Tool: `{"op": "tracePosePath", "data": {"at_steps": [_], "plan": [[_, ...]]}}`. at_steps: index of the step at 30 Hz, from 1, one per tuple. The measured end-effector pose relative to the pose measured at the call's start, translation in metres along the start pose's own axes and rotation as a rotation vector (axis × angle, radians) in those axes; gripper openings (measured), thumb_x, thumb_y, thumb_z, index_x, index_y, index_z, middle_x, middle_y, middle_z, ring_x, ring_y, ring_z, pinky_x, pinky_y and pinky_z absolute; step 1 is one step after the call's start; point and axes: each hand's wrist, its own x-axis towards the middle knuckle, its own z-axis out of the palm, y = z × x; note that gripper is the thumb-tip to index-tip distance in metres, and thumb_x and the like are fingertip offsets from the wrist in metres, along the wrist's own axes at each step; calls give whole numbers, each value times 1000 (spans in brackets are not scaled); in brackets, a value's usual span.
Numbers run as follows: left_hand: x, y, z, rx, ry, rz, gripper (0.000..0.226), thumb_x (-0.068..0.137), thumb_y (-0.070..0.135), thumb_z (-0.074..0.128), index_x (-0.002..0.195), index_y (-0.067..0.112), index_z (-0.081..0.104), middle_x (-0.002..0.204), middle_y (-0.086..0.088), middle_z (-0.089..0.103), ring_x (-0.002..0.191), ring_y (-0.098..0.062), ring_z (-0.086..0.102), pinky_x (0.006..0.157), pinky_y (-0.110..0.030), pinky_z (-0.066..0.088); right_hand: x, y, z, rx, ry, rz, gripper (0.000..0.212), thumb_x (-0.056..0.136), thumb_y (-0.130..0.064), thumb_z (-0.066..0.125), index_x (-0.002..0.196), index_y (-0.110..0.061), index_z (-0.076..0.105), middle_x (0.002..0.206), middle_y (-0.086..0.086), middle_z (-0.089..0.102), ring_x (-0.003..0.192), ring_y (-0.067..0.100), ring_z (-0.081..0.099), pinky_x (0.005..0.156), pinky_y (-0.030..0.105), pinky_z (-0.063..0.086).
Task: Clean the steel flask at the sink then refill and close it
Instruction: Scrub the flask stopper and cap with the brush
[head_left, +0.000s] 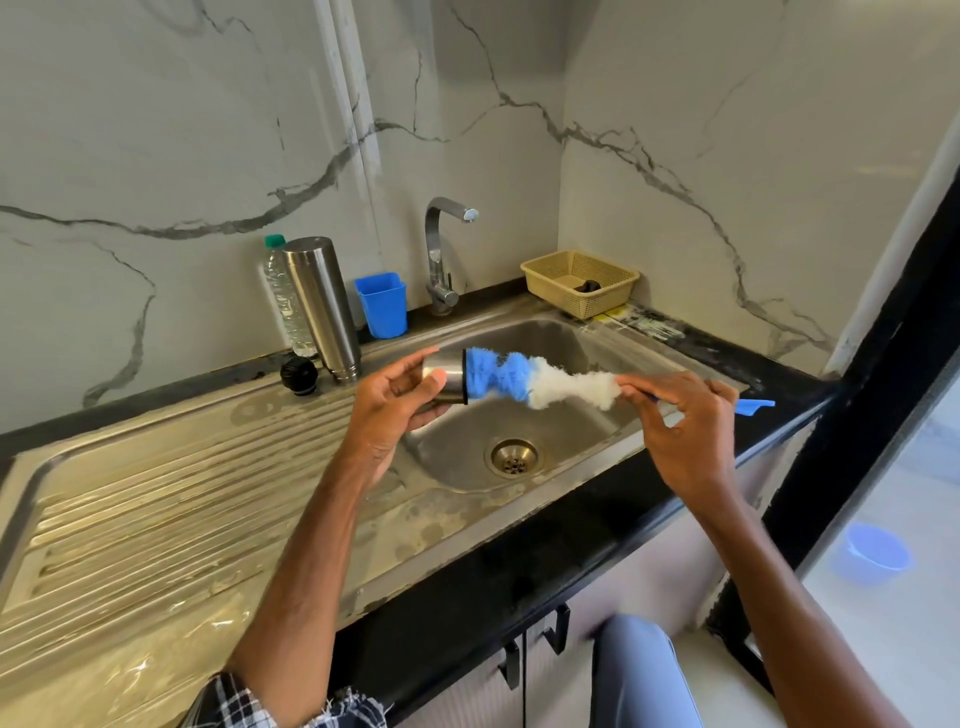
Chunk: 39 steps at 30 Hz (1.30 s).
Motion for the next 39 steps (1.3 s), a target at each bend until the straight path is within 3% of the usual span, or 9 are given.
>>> {"op": "tracePosePath", "data": {"at_steps": [5, 11, 14, 22, 25, 28, 32, 36, 39], "plan": [[0, -1, -4, 48, -20, -49, 42, 90, 12, 73, 131, 8, 64, 119, -17, 73, 108, -29, 72, 86, -41, 62, -9, 0, 5, -7, 42, -84, 19, 85, -14, 76, 104, -15, 79, 100, -7, 75, 94, 10, 64, 89, 38, 32], [-1, 1, -5, 45, -37, -115, 34, 93, 19, 70, 124, 5, 68, 112, -19, 75, 105, -31, 73, 85, -41, 63, -11, 3, 6, -19, 68, -122, 18, 85, -13, 77, 102, -15, 79, 97, -7, 75, 93, 10, 63, 89, 33, 30], [-1, 3, -9, 24, -36, -116, 35, 93, 19, 70, 124, 3, 68, 112, -19, 75, 105, -31, 73, 84, -39, 63, -7, 3, 2, -4, 94, -114, 17, 85, -16, 76, 102, -15, 79, 96, -6, 75, 93, 9, 62, 91, 29, 28], [-2, 2, -6, 53, -86, -140, 43, 87, 22, 75, 126, 5, 68, 116, -17, 74, 108, -31, 72, 87, -43, 62, -9, 11, -1, -36, 150, -127, 19, 82, -10, 81, 100, -15, 79, 94, -4, 76, 90, 15, 64, 88, 35, 30], [-2, 5, -7, 57, -55, -145, 44, 84, 23, 76, 123, 4, 68, 114, -19, 74, 105, -31, 74, 83, -40, 63, -13, 3, 5, -51, 151, -218, 15, 84, -9, 79, 98, -13, 80, 93, -5, 76, 90, 11, 62, 85, 39, 32], [-4, 4, -7, 42, -53, -138, 40, 87, 19, 75, 123, 3, 68, 112, -18, 75, 103, -30, 74, 82, -39, 63, -9, 9, 1, -16, 192, -126, 18, 82, -9, 81, 99, -15, 79, 94, -5, 75, 90, 15, 64, 87, 38, 32], [-2, 7, -12, 41, -33, -134, 38, 89, 18, 74, 123, 3, 68, 113, -19, 75, 104, -31, 74, 83, -40, 63, -14, 1, 8, -2, 163, -193, 15, 84, -9, 79, 97, -13, 80, 95, -7, 75, 90, 12, 63, 87, 36, 32], [-2, 4, -9, 29, -30, -151, 36, 90, 16, 73, 123, 1, 68, 113, -19, 75, 105, -31, 74, 83, -40, 63, -10, 8, 4, 22, 206, -112, 16, 83, -9, 80, 98, -15, 79, 94, -5, 75, 88, 19, 65, 88, 43, 35], [-3, 3, -9, 64, -24, -159, 35, 90, 18, 74, 121, 3, 69, 114, -20, 74, 104, -31, 74, 82, -40, 63, -21, -3, 16, -17, 154, -193, 13, 85, -8, 78, 97, -14, 80, 95, -7, 76, 89, 16, 64, 87, 44, 34]]}}
